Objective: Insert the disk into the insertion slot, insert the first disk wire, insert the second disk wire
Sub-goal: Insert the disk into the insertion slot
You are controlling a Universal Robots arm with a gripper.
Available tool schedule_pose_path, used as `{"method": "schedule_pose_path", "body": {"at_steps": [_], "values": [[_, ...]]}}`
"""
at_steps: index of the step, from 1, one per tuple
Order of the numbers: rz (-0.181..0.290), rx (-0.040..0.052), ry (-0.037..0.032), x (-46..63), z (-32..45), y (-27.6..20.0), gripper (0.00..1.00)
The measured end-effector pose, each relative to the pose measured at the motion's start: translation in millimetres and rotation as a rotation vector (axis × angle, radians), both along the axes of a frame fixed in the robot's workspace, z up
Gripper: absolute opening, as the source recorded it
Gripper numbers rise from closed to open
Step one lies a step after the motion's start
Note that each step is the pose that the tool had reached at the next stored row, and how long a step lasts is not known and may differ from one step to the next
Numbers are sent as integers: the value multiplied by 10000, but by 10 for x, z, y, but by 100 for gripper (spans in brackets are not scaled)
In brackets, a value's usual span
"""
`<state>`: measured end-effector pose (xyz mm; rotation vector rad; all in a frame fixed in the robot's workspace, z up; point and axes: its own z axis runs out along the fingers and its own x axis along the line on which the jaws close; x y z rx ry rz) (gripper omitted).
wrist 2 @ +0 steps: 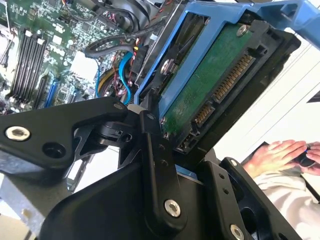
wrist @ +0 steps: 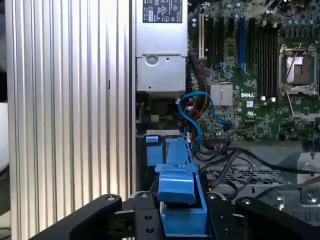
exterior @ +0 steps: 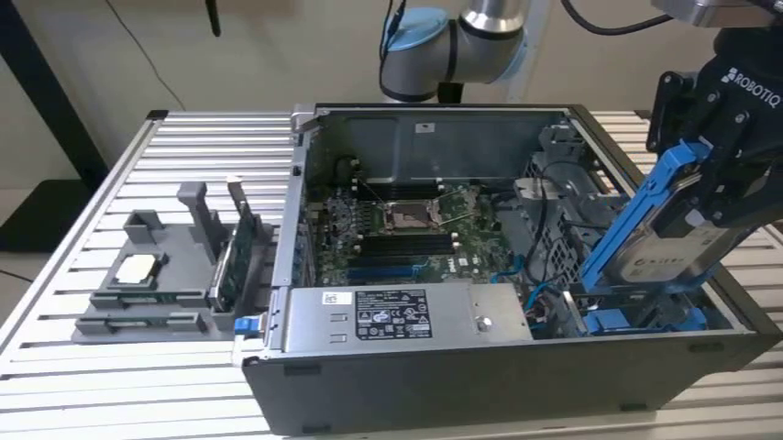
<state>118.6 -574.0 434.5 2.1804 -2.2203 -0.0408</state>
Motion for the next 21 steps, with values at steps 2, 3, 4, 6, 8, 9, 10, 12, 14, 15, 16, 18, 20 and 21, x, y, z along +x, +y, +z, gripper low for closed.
{"method": "schedule_pose_path", "body": {"at_steps": [2, 3, 4, 6, 8, 9, 10, 12, 14, 15, 16, 18, 20, 21], "values": [[0, -1, 0, 0, -13, 0, 33], [0, -1, 0, 0, -21, 0, 33], [0, 0, 0, 0, -27, 0, 33], [0, -1, 0, 0, -35, 0, 33], [0, -3, 0, 0, -36, 0, 33], [0, -2, 0, 0, -37, 0, 33], [0, -1, 0, 0, -38, 0, 33], [0, 0, 0, 0, -39, 0, 33], [0, 1, 0, 0, -43, 0, 33], [0, 1, 0, 0, -46, 0, 33], [0, 1, 0, 0, -51, 0, 33], [0, 0, 0, 0, -64, 0, 33], [0, 2, 0, 0, -108, -1, 33], [0, 0, 0, 0, -119, -1, 33]]}}
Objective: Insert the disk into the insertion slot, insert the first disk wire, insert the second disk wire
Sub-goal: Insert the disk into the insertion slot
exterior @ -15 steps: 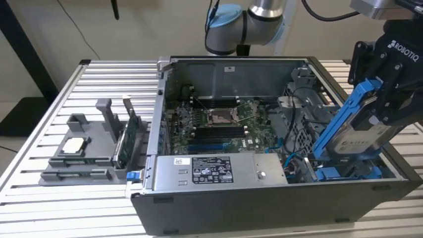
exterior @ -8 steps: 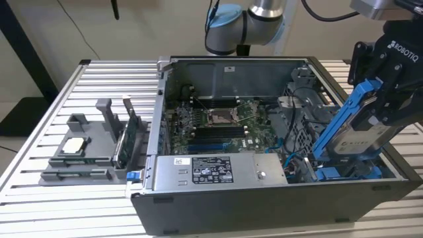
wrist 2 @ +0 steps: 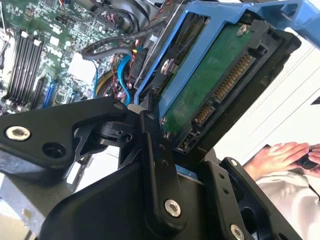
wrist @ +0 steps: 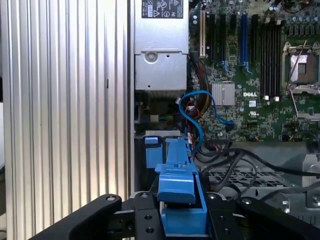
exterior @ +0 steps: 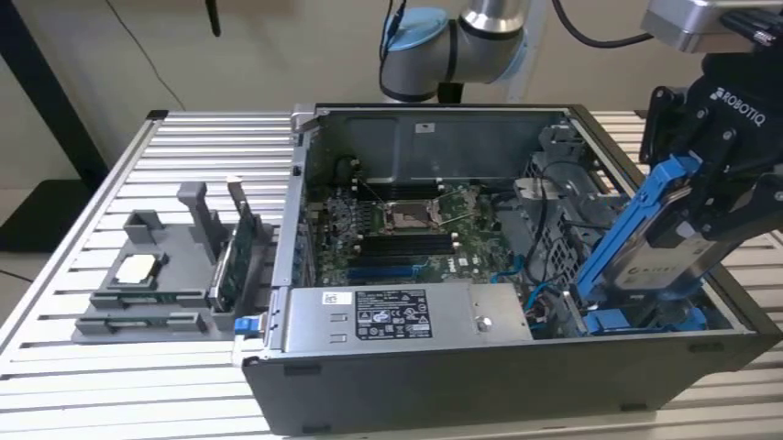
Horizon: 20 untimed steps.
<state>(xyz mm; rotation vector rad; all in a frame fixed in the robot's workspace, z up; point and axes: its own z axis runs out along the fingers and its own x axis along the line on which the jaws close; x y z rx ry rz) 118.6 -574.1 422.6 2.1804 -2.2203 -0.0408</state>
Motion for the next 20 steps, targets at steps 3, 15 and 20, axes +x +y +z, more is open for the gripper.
{"method": "schedule_pose_path", "body": {"at_steps": [3, 15, 20], "values": [[-1, 1, 0, 0, -47, 0, 33], [0, 65, 0, 11, -235, 0, 33], [0, 102, 0, 11, -325, 0, 33]]}}
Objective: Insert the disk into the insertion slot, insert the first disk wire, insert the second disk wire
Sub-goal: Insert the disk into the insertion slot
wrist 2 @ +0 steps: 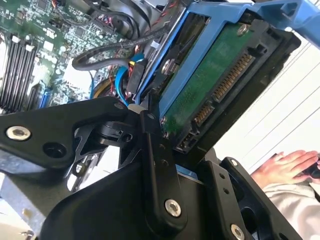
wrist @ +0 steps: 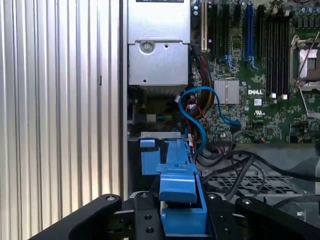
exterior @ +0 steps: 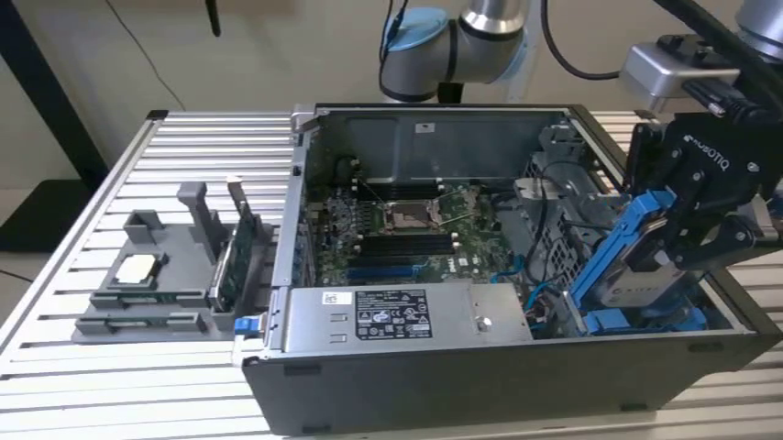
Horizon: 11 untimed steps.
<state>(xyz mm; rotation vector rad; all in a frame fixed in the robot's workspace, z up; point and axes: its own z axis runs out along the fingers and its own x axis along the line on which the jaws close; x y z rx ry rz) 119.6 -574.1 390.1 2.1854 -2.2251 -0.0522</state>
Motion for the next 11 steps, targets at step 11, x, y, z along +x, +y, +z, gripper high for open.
{"method": "schedule_pose_path", "body": {"at_steps": [11], "values": [[0, 8, 1, 0, -68, 1, 34]]}}
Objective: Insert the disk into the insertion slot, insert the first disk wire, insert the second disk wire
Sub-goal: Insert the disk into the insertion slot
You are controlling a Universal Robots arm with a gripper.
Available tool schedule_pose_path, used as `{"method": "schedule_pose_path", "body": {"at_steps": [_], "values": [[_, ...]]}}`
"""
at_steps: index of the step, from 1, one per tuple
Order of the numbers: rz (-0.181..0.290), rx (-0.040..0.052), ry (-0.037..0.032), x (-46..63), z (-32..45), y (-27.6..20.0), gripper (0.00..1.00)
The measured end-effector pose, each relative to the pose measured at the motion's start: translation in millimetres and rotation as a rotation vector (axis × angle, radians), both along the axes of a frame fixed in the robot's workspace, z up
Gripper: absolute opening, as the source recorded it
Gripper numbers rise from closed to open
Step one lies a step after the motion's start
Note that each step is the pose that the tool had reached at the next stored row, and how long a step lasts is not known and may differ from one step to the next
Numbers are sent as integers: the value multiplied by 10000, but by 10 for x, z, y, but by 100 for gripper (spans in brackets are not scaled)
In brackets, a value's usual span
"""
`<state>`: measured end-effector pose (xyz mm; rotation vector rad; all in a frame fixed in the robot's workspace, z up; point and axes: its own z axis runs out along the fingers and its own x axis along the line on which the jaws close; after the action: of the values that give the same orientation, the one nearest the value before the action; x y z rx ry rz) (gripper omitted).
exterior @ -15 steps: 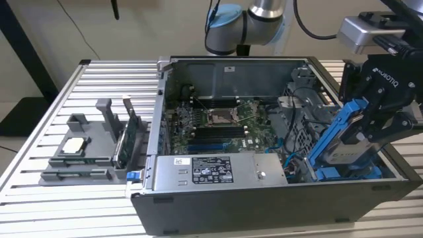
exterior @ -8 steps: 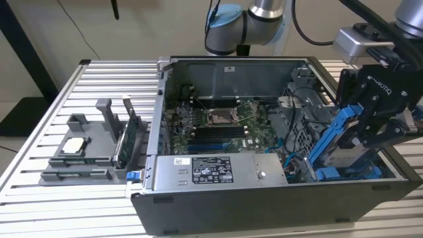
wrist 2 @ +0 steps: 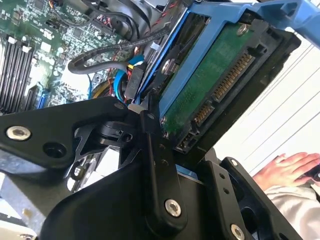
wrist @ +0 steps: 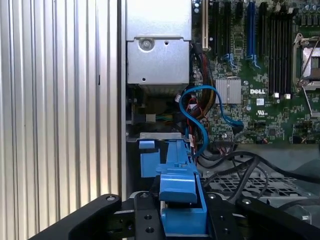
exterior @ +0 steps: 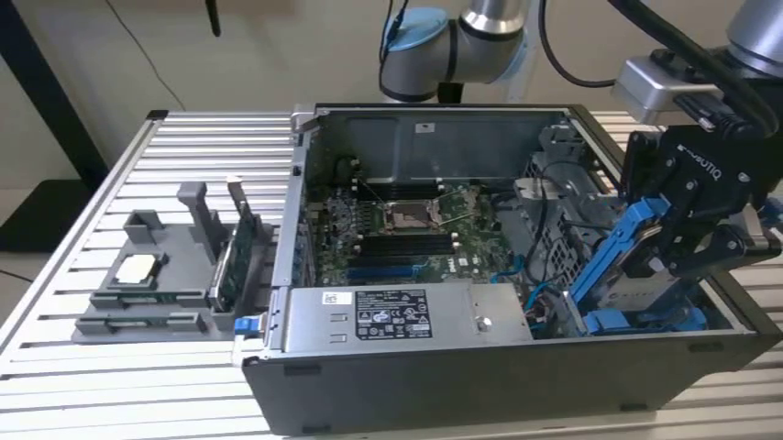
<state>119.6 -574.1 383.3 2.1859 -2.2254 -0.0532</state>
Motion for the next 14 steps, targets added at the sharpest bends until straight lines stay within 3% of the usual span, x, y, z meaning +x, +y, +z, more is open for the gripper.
{"method": "schedule_pose_path", "body": {"at_steps": [2, 3, 9, 14], "values": [[0, -3, 0, 0, 6, -1, 34], [0, -4, -1, 0, 16, -1, 40], [0, -6, 0, 0, 116, 3, 40], [28, 45, -38, 0, 119, 44, 40]]}}
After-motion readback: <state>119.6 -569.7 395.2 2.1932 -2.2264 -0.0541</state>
